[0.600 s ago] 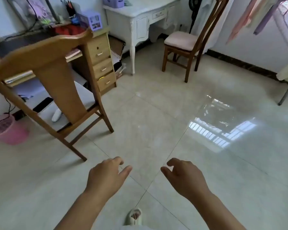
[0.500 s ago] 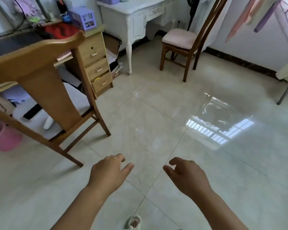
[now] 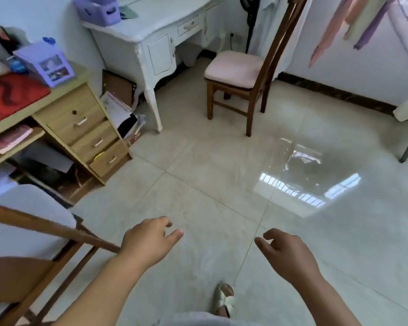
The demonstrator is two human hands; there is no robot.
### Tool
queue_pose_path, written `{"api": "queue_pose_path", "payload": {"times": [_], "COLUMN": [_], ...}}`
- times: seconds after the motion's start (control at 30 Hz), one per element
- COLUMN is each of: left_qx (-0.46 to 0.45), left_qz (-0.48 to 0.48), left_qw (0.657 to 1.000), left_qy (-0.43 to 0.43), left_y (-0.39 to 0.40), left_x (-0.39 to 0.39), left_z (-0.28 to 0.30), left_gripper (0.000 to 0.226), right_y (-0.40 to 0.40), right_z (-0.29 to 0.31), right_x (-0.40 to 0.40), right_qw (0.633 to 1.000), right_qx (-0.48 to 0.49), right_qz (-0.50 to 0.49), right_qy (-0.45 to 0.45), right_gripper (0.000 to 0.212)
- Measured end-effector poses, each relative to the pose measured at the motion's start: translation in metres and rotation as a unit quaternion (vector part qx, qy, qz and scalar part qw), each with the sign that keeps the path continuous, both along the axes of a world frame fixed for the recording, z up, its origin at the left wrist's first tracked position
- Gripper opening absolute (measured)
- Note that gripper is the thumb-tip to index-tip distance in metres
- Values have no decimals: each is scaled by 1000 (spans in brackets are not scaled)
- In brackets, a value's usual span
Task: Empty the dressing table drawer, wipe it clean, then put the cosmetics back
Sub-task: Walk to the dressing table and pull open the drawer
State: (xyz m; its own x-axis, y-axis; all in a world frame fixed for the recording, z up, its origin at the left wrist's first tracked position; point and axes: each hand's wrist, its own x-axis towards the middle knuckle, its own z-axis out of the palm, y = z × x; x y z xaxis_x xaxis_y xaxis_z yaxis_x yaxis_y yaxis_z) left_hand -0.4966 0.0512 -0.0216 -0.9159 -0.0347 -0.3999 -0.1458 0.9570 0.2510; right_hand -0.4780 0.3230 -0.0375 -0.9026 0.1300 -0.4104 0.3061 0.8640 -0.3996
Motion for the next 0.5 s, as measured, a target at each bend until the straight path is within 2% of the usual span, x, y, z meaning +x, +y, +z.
{"api": "queue_pose_path", "payload": {"times": [0.17,0.33,0.5], "left_qx": [25,40,39], "left_qz": [45,138,189], "left_qw": [997,990,981], "left_qy": [48,9,5], "left_y": [-1,-40,-98], "left_x": [-138,-235,-389], "left_z": [15,-13,-29], "left_gripper": [48,46,45], "right_y": [-5,-33,-70], "right_z": [7,-8,-11], "right_x": [-158,-296,-464], "right_qw": [999,998,998], "right_qx": [-4,-2,10], "right_qz": [43,63,54], "right_qy": [10,-19,-19], "right_gripper": [40,39,37]}}
